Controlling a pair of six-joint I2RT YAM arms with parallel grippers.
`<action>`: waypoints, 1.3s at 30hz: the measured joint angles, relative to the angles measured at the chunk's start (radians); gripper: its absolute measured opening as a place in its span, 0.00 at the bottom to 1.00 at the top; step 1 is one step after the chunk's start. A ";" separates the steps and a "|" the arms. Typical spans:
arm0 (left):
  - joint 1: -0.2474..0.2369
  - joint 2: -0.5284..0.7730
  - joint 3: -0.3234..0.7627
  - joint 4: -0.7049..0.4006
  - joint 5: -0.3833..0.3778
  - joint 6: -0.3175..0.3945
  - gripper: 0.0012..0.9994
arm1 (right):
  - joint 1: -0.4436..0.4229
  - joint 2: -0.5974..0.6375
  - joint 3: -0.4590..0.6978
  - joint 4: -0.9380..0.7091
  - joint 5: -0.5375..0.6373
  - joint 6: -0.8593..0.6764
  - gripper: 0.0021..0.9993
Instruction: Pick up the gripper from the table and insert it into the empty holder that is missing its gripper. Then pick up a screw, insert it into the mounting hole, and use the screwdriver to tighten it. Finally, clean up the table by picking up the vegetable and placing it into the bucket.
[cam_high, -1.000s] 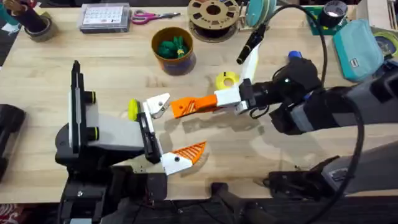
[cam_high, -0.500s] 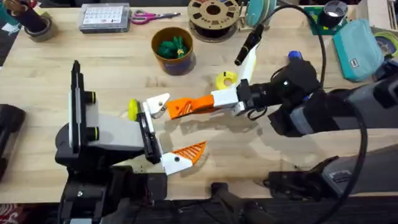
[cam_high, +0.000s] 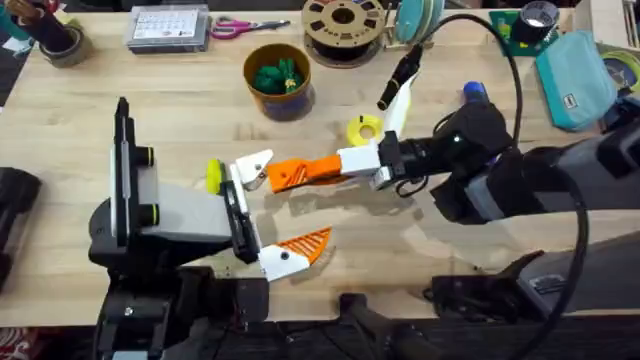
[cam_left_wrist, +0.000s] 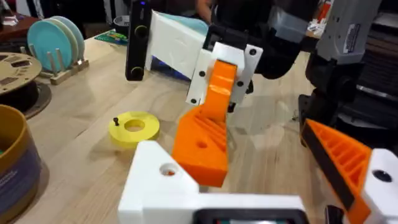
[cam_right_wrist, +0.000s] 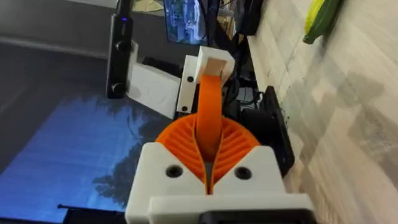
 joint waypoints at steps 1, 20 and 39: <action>0.000 0.000 0.000 0.000 0.000 0.000 0.99 | 0.000 0.000 0.000 0.000 0.000 0.000 0.01; 0.000 0.000 0.000 0.000 0.000 0.000 0.99 | 0.035 0.000 0.000 0.000 0.003 -0.001 0.01; 0.000 0.000 0.000 0.000 0.000 0.000 0.99 | 0.037 -0.054 -0.057 0.000 0.044 0.004 0.01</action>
